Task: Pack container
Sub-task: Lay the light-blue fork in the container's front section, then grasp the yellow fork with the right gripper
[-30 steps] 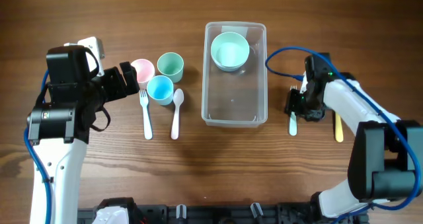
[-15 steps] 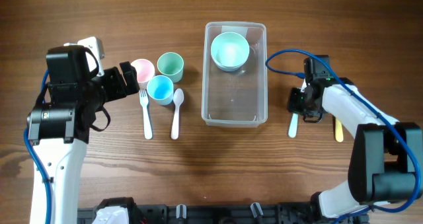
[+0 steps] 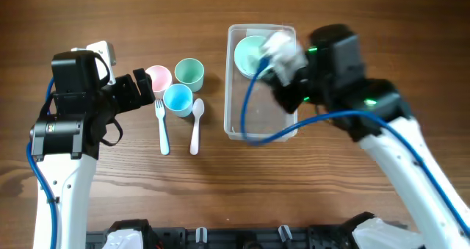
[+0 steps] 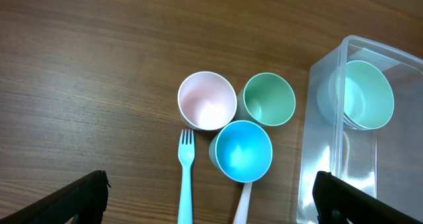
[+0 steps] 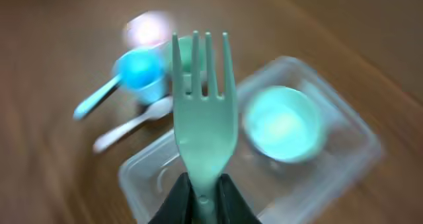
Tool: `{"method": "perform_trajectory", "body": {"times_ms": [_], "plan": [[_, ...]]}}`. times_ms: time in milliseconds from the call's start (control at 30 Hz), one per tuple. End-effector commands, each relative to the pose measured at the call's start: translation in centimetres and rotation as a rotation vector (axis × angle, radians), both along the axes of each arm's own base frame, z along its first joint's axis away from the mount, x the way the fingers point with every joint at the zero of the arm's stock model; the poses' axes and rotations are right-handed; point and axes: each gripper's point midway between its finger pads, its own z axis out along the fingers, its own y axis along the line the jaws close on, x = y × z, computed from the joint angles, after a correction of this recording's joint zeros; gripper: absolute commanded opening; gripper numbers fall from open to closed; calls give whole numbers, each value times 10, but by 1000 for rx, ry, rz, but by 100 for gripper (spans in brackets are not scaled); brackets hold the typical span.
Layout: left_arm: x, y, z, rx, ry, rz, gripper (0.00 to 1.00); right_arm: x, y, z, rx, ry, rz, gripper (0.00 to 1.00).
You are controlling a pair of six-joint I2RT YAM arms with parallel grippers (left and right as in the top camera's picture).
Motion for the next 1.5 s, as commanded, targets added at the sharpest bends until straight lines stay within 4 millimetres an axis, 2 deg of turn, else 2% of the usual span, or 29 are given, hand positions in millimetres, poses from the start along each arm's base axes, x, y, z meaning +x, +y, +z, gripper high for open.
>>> {"method": "perform_trajectory", "body": {"times_ms": [0,67,100,167,267,333,400,433,500,567,633,700,733,767,833,867,900,967,1000,1033,1100,1133,1200,1300,1333,1400,1467], "plan": [[3,3,6,16,-16,-2,100,-12,24,-61,-202,-25,386,4],[3,3,6,16,-16,-2,100,3,10,-114,-372,51,390,4],[3,3,6,16,-16,-2,100,7,3,-134,-431,93,377,4],[3,3,6,16,-16,-2,100,6,-2,-161,-479,165,382,4],[3,3,6,16,-16,-2,100,-7,-8,-207,-535,306,447,4],[3,3,6,16,-16,-2,100,-12,-11,-218,-552,341,471,4],[3,3,6,16,-16,-2,100,-15,-12,-221,-558,359,475,6],[3,3,6,16,-16,-2,100,-17,-14,-221,-566,368,479,20],[3,3,6,16,-16,-2,100,-16,-16,-221,-573,367,476,22],[3,3,6,16,-16,-2,100,-4,-17,-212,-587,332,407,31],[3,3,6,16,-16,-2,100,14,-19,-194,-592,293,264,32],[3,3,6,16,-16,-2,100,38,-14,-155,-508,261,42,27],[3,3,6,16,-16,-2,100,51,-12,-124,-400,270,-136,28],[3,3,6,16,-16,-2,100,63,-17,-88,-273,288,-326,35],[3,3,6,16,-16,-2,100,72,-34,-49,-170,272,-458,37],[3,3,6,16,-16,-2,100,75,-56,-23,-99,252,-552,37],[3,3,6,16,-16,-2,100,78,-99,-4,-16,264,-722,45],[3,3,6,16,-16,-2,100,79,-147,-3,1,298,-861,46],[3,3,6,16,-16,-2,100,78,-179,-10,-11,330,-939,46],[3,3,6,16,-16,-2,100,76,-200,-17,-18,354,-994,46],[3,3,6,16,-16,-2,100,67,-253,-47,-41,443,-1129,59],[3,3,6,16,-16,-2,100,58,-274,-67,-55,500,-1183,62],[3,3,6,16,-16,-2,100,44,-291,-97,-82,567,-1217,63],[3,3,6,16,-16,-2,100,17,-307,-170,-124,670,-1240,63],[3,3,6,16,-16,-2,100,10,-308,-187,-140,686,-1226,61],[3,3,6,16,-16,-2,100,1,-307,-212,-151,718,-1227,62],[3,3,6,16,-16,-2,100,2,-308,-226,-165,713,-1207,64]]}}
